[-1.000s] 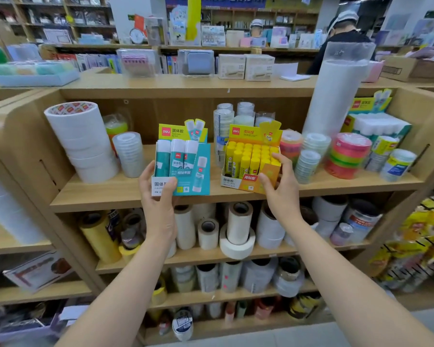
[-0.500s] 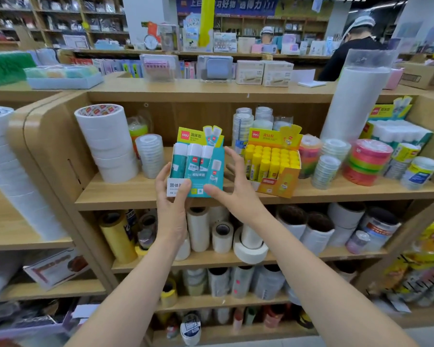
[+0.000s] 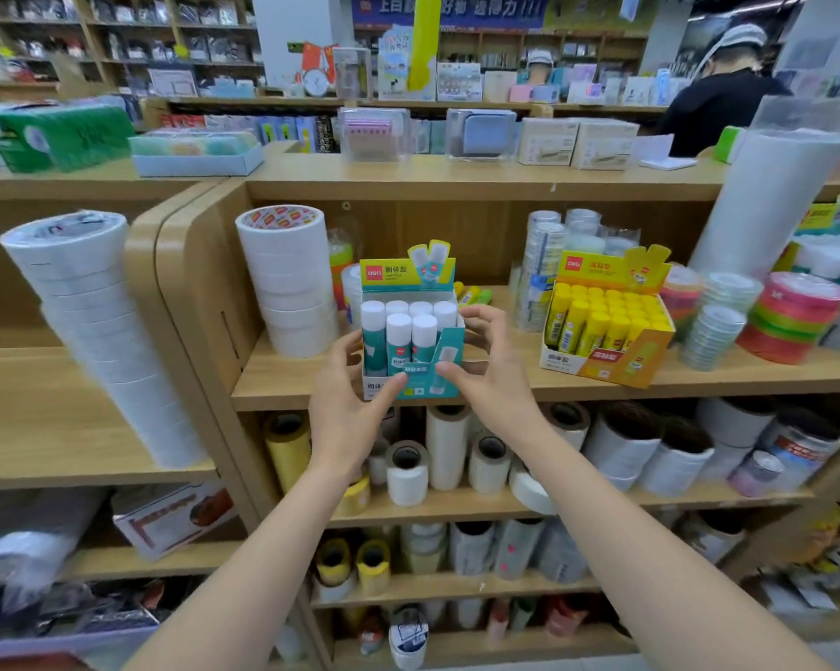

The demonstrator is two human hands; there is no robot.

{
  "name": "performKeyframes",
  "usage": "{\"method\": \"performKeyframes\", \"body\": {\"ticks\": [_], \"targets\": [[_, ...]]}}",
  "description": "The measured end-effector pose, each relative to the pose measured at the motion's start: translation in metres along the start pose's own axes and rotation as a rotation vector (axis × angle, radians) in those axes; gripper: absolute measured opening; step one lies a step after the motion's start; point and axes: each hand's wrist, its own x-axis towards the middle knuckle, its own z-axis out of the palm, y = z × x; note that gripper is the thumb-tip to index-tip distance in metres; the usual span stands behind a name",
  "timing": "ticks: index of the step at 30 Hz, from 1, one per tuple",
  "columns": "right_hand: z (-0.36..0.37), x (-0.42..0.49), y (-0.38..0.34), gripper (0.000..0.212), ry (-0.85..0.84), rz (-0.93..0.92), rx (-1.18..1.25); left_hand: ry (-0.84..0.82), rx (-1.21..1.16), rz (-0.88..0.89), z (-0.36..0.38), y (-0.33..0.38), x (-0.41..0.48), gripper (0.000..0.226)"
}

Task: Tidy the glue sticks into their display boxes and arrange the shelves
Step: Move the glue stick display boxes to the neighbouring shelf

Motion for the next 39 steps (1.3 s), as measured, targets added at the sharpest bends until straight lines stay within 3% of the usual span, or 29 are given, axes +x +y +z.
{"method": "performKeyframes", "body": {"ticks": [12,16,19,22,26,30,34,39], "targets": [[0.045,0.027,0.004,0.057,-0.036,0.007,-0.062,0.113,0.213,0.01,-0.023,-0.02,0.021,0.067],[0.034,0.029,0.001,0.047,-0.108,-0.001,0.036,0.13,0.219,-0.003,-0.015,-0.019,0.023,0.071],[0.015,0.034,0.01,0.035,-0.003,-0.004,-0.003,0.169,0.216,0.03,-0.01,-0.019,0.02,0.077],[-0.001,0.053,0.026,0.03,0.1,-0.028,-0.211,0.217,0.232,0.084,-0.003,-0.015,0.019,0.088],[-0.005,0.084,0.043,0.036,-0.027,0.035,-0.583,0.204,0.269,0.108,0.008,-0.01,0.019,0.096],[-0.002,0.111,0.057,0.052,-0.186,0.144,-0.767,0.232,0.309,0.093,0.013,-0.011,0.019,0.097],[0.006,0.127,0.072,0.059,-0.353,0.23,-0.899,0.236,0.297,0.063,0.014,-0.013,0.02,0.097],[0.006,0.118,0.071,0.048,-0.438,0.093,-0.843,0.251,0.305,0.075,0.019,-0.017,0.022,0.099]]}}
